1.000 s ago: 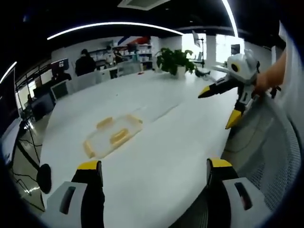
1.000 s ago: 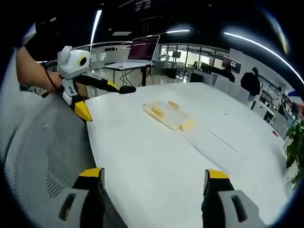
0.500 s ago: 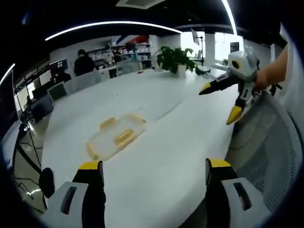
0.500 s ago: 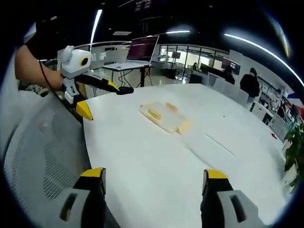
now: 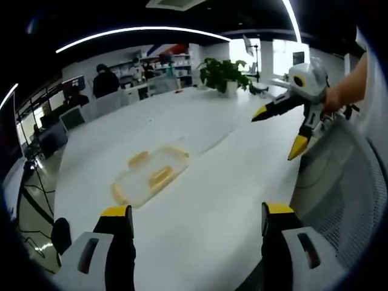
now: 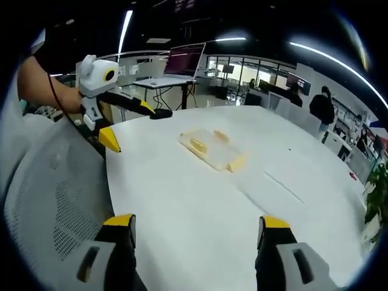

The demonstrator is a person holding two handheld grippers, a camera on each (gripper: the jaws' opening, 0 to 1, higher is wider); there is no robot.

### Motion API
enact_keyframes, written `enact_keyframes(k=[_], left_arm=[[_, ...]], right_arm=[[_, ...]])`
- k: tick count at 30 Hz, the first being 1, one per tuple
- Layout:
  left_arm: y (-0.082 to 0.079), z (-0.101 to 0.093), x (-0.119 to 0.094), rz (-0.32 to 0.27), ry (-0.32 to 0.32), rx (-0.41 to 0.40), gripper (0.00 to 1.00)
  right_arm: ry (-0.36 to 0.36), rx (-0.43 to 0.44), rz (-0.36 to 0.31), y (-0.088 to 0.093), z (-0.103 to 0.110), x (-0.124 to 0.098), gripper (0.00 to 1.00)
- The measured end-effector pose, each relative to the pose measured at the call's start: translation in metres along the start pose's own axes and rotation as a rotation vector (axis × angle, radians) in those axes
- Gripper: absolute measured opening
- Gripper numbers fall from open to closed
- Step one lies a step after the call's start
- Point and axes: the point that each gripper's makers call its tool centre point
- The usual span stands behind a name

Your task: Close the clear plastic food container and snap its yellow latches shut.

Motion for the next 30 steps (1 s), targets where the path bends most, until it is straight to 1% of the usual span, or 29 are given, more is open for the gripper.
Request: enact_keyframes(k=[13, 18, 30], left_arm=[[-0.005, 0.012, 0.009, 0.002, 0.004, 0.01, 0.85], [-0.003, 0.014, 0.01, 0.011, 0.011, 0.018, 0.84], [-0.001, 0.026, 0.012, 0.022, 0.01, 0.017, 0.84]], right_arm=[[-0.014, -0.014, 0.016, -0.005, -0.007, 0.011, 0.81], [-0.021, -0.018, 0.024, -0.005, -0.008, 0.014, 0.8], [-0.044, -0.046, 0.049, -0.007, -0.014, 0.022, 0.79]])
Point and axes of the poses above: the point that each gripper's makers call its tool centre point, and the gripper's own axes: x roughly forward along the fingers, z roughly to its left, y roughly out of its underside
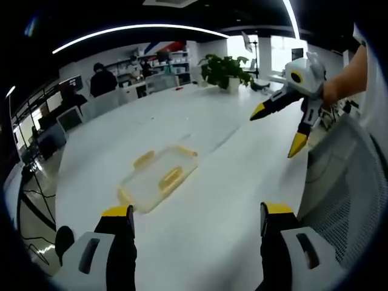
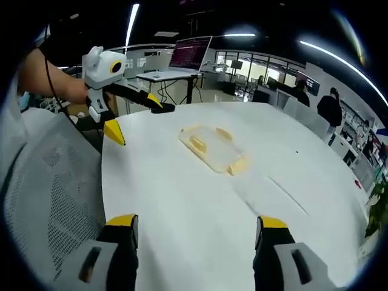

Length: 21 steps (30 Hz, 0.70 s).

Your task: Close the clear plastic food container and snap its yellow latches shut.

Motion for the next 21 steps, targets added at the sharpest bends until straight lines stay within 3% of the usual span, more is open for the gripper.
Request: enact_keyframes(k=[21], left_arm=[[0.007, 0.03, 0.002, 0.037, 0.0, 0.04, 0.83]], right_arm=[[-0.044, -0.089, 0.047, -0.007, -0.013, 0.019, 0.78]])
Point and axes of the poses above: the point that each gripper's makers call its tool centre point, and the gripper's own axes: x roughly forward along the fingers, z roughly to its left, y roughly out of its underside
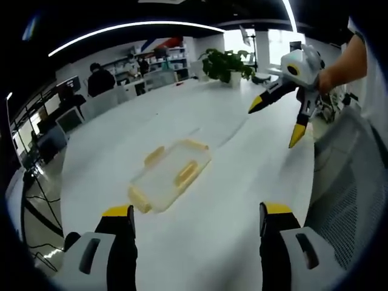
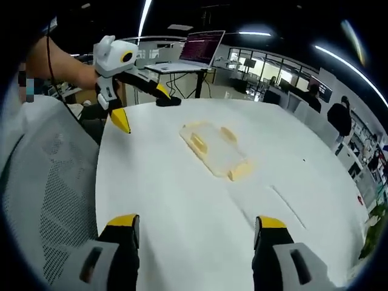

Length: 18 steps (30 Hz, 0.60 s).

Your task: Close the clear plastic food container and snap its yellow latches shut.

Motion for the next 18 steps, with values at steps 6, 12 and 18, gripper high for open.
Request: enact_keyframes(k=[6, 12, 18], left_arm=[[0.002, 0.011, 0.001, 0.012, -0.003, 0.007, 0.82], [0.006, 0.021, 0.001, 0.028, -0.003, 0.013, 0.81], [0.009, 0.028, 0.003, 0.037, -0.002, 0.009, 0.8]], right_arm=[[-0.003, -0.028, 0.008, -0.006, -0.007, 0.009, 0.78], [-0.027, -0.048, 0.018, -0.012, -0.01, 0.016, 0.77], [-0.057, -0.066, 0.022, -0.018, -0.014, 0.021, 0.75]])
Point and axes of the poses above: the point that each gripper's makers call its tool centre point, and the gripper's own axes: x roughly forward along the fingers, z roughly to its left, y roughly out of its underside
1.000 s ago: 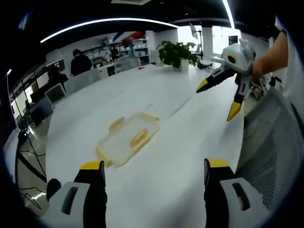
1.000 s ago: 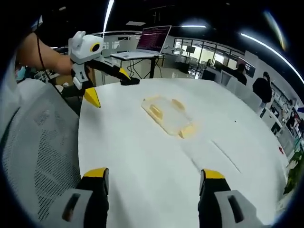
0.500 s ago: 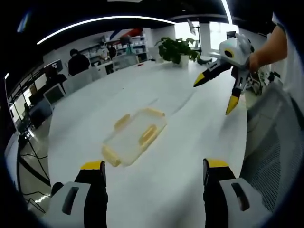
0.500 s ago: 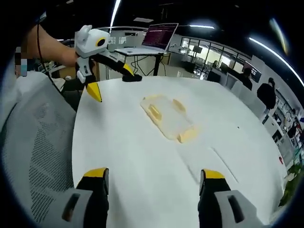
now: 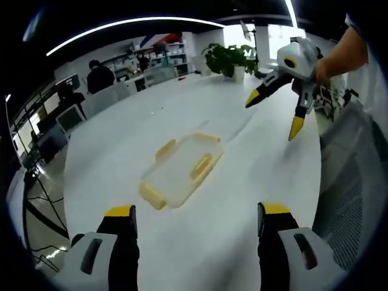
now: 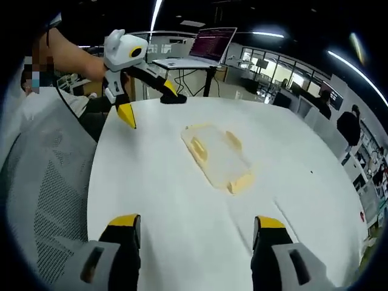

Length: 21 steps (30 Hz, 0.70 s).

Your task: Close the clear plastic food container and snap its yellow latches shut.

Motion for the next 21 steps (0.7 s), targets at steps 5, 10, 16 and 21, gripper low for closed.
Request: enact_keyframes(k=[5, 10, 16, 21], left_arm=[[0.001, 0.005, 0.002, 0.012, 0.008, 0.005, 0.79], [0.006, 0.01, 0.007, 0.034, 0.027, 0.023, 0.78], [0.006, 0.017, 0.011, 0.049, 0.05, 0.041, 0.78], [0.012, 0.024, 0.015, 0.072, 0.069, 0.05, 0.75]], right_arm=[[-0.019, -0.029, 0.012, -0.003, -0.007, 0.004, 0.74], [-0.034, -0.04, 0.015, -0.006, -0.014, 0.009, 0.73], [-0.046, -0.06, 0.02, -0.009, -0.025, 0.015, 0.72], [-0.062, -0.094, 0.044, -0.009, -0.032, 0.021, 0.69]])
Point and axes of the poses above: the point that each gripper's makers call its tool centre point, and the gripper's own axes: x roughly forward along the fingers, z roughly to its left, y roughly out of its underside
